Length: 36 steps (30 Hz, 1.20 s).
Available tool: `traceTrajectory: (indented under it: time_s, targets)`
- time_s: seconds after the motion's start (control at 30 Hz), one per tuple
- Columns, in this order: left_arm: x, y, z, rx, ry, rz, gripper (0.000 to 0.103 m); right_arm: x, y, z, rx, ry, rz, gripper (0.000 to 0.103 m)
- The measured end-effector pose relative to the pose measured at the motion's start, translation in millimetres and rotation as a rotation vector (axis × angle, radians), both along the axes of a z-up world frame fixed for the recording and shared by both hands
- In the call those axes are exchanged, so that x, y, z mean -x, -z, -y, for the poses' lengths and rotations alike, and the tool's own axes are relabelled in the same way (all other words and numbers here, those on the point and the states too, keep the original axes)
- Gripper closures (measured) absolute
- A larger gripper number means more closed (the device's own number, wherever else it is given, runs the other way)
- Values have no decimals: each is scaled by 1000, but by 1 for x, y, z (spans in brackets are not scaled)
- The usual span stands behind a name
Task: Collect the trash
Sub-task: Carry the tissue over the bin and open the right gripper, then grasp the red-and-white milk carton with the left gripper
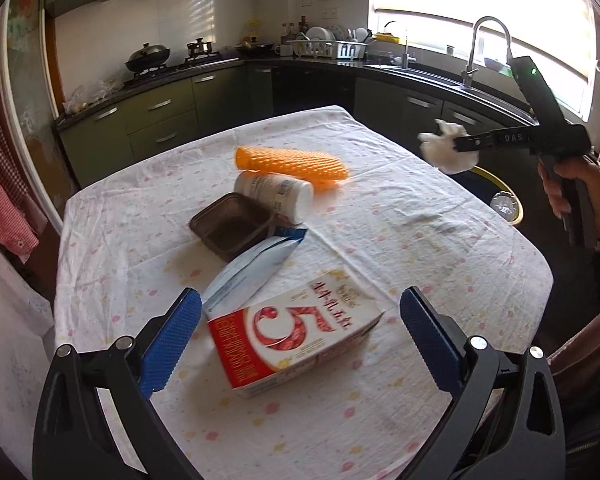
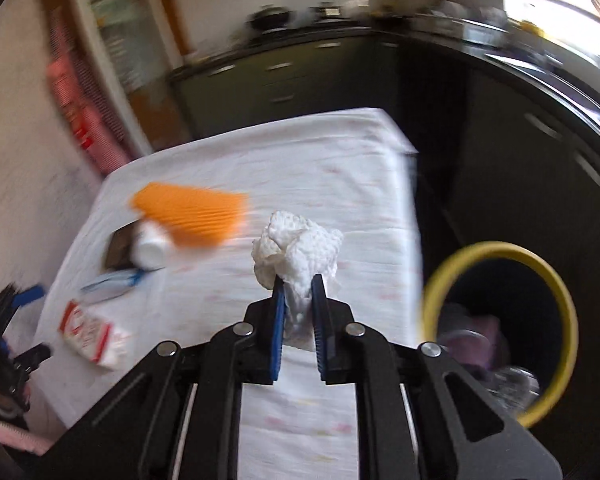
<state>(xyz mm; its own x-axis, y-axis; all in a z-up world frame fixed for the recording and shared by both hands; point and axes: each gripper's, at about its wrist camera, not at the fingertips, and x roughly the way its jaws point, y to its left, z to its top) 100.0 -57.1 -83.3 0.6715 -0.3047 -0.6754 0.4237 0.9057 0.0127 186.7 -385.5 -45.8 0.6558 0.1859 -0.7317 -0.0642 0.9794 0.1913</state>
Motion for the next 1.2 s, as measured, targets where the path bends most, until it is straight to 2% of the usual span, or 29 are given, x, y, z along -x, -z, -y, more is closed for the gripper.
traceTrajectory:
  time_s: [0.17, 0.23, 0.27, 0.3, 0.37, 0.5, 0.63, 0.87, 1.07, 1.2]
  targets:
    - [-7, 5, 11, 3, 17, -23, 5, -16, 32, 73, 44, 199, -86, 87]
    - [-9, 7, 13, 1, 20, -27, 5, -21, 44, 91, 42, 253, -107, 78]
    - [-10, 7, 14, 1, 22, -29, 5, -23, 50, 97, 33, 277, -112, 63]
    - [-10, 8, 14, 1, 25, -31, 5, -23, 53, 102, 29, 294, -111, 57]
    - [-11, 8, 14, 2, 28, -34, 5, -20, 55, 105, 17, 324, -92, 57]
    - [-14, 8, 7, 18, 68, -42, 5, -8, 48, 91, -5, 287, -52, 56]
    - [-18, 7, 1, 15, 188, -48, 5, -1, 39, 73, 0, 224, -35, 53]
    - [-31, 18, 9, -112, 473, -86, 5, 4, 34, 50, -26, 156, -38, 49]
    - [-51, 31, 15, -154, 607, -181, 6, 10, 34, 40, -45, 124, -46, 48]
    - [-58, 42, 25, -230, 664, -212, 9, 10, 35, 35, -45, 108, -55, 47]
